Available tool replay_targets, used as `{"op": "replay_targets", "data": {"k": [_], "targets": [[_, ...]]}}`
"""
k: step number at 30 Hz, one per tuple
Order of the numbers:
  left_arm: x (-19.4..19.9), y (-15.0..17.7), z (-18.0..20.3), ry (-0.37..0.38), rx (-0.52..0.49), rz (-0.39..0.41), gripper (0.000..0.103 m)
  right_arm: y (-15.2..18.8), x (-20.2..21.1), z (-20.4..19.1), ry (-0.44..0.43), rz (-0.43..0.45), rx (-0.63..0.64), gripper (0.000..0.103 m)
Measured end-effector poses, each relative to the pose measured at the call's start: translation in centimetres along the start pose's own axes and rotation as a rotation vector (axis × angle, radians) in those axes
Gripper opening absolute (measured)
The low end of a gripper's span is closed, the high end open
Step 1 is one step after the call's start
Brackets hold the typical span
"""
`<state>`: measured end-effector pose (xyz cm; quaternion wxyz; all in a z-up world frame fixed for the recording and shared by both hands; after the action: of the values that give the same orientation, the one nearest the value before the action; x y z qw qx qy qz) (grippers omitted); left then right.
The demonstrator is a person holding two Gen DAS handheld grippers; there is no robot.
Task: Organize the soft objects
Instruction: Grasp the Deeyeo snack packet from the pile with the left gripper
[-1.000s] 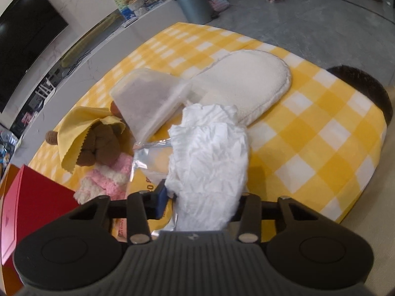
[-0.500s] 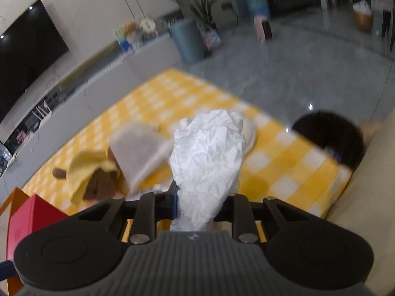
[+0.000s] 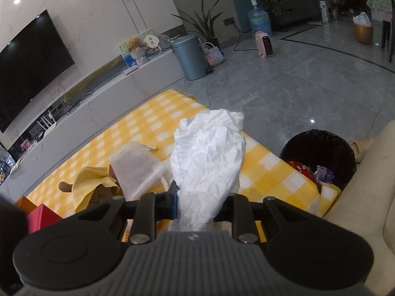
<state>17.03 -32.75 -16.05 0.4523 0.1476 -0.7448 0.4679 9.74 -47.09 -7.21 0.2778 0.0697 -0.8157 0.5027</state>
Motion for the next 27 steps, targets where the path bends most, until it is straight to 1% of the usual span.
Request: {"op": "replay_targets", "data": {"k": [3,5,6,8,9,10,11,13,15,17,20,22,25,27], "targets": [[-1.4,-0.9,0.3,-0.019,-0.041,0.004,0.089,0.0,0.2,0.1,-0.008,0.002,-0.001,0.022],[-2.3,-1.2,0.7,-0.010,-0.042,-0.013,0.088,-0.1,0.2,0.2,-0.001,0.005,-0.003,0.022],[-2.9,-1.2,0.8,-0.002,-0.035,-0.027,0.086,-0.1,0.2,0.4,0.005,0.006,-0.005,0.022],[-3.7,-1.1,0.7,-0.019,-0.037,-0.048,0.076,-0.1,0.1,0.6,0.017,0.006,-0.009,0.023],[-4.1,-1.0,0.5,-0.040,-0.051,-0.055,0.065,-0.1,0.1,0.6,0.021,0.006,-0.012,0.023],[-4.3,-1.0,0.3,-0.050,-0.060,-0.059,0.059,-0.1,0.1,0.6,0.023,0.004,-0.013,0.023],[-4.4,-1.0,0.2,-0.041,-0.058,-0.061,0.057,-0.1,0.1,0.6,0.023,0.002,-0.011,0.023],[-4.0,-1.2,0.1,-0.023,-0.057,-0.063,0.047,0.0,0.0,0.3,0.019,0.001,-0.002,0.023],[-3.4,-1.2,-0.1,0.003,-0.047,-0.081,0.045,0.1,-0.1,0.0,0.014,-0.003,0.010,0.023],[-2.9,-1.1,-0.4,0.047,-0.001,-0.098,0.045,0.2,-0.1,-0.1,0.011,-0.009,0.019,0.023],[-1.4,-1.2,-0.7,0.106,0.046,-0.089,0.045,0.3,-0.3,0.0,0.015,-0.015,0.025,0.023],[0.0,-1.4,-0.7,0.132,0.049,-0.063,0.045,0.3,-0.3,0.0,0.017,-0.016,0.030,0.023],[2.3,-1.9,-0.9,0.171,0.045,0.016,0.045,0.4,-0.4,-0.1,0.017,-0.020,0.035,0.023],[4.1,-2.2,-1.1,0.180,0.042,0.060,0.045,0.5,-0.4,-0.2,0.016,-0.024,0.039,0.023]]}}
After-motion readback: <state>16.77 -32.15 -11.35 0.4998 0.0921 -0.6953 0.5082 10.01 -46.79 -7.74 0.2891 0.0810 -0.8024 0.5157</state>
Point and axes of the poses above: each gripper's, at about its wrist camera, not at the fingertips, and x roughly against the way its jaws point, z to its right, y to its underside, the point moved 9 cm from there along -x, roughly the way its jaws point, and after that the axes turned 10 degrees about z, right-handed, at the moved point
